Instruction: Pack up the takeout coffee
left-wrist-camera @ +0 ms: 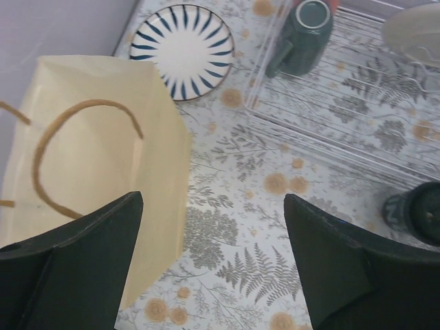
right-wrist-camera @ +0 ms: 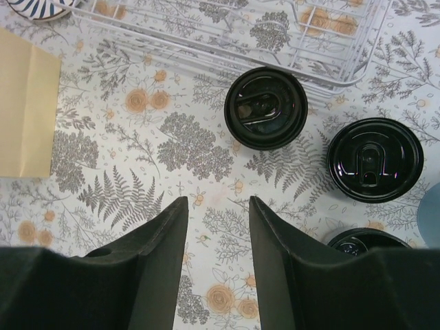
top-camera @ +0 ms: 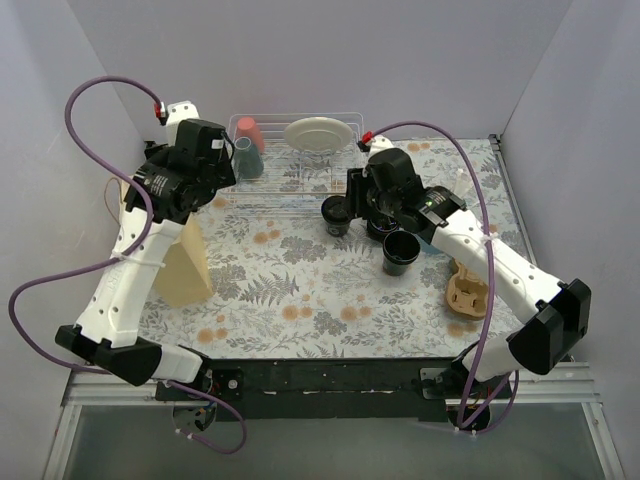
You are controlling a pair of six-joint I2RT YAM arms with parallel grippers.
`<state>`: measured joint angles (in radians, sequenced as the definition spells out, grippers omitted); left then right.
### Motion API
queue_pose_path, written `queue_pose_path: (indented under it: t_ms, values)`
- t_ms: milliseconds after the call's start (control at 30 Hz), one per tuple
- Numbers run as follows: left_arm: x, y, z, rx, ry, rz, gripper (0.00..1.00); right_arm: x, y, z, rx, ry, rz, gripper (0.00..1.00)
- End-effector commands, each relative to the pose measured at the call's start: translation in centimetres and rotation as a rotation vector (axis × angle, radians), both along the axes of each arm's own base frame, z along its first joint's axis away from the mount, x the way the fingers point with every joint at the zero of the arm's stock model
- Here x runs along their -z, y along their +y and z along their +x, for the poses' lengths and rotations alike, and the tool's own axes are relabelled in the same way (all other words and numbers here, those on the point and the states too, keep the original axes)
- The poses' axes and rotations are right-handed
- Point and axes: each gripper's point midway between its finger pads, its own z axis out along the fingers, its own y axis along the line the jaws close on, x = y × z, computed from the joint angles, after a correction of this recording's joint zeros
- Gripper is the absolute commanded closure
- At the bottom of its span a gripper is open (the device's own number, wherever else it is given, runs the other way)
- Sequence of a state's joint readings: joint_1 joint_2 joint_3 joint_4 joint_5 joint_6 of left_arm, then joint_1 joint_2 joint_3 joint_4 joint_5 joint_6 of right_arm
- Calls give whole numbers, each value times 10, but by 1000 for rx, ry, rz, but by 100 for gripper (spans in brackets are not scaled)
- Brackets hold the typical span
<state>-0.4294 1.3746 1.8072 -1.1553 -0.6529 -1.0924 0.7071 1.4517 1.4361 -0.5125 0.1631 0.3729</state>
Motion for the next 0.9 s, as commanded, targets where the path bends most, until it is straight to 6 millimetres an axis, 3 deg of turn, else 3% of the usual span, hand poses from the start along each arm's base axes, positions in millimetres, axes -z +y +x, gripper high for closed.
queue_pose_path:
  t_ms: [0,100,200,267,533,633,700,767,867]
  values:
    - [-31,51,-19,-210,-70,138,18,-10,2,-7,-36,-37,54,51]
    - [-57,68,-28,-295,-163,150,14,-7,1,-11,-43,-32,58,51]
    - [-83,77,-37,-323,-271,130,19,-4,4,-13,-55,-19,66,51]
    - [-85,76,-36,-307,-298,112,25,-4,6,-15,-62,-15,78,51]
    - [-5,66,-38,-276,-113,95,24,-1,7,-21,-67,-15,96,51]
    - [24,73,-45,-332,-58,104,20,-8,5,-24,-69,-31,110,51]
    - [32,79,-49,-367,-59,85,12,-6,2,-25,-62,-36,106,51]
    - [38,81,-51,-379,-69,55,12,-5,1,-25,-59,-38,101,51]
    - [49,72,-47,-332,-70,5,22,-6,1,-24,-59,-39,102,51]
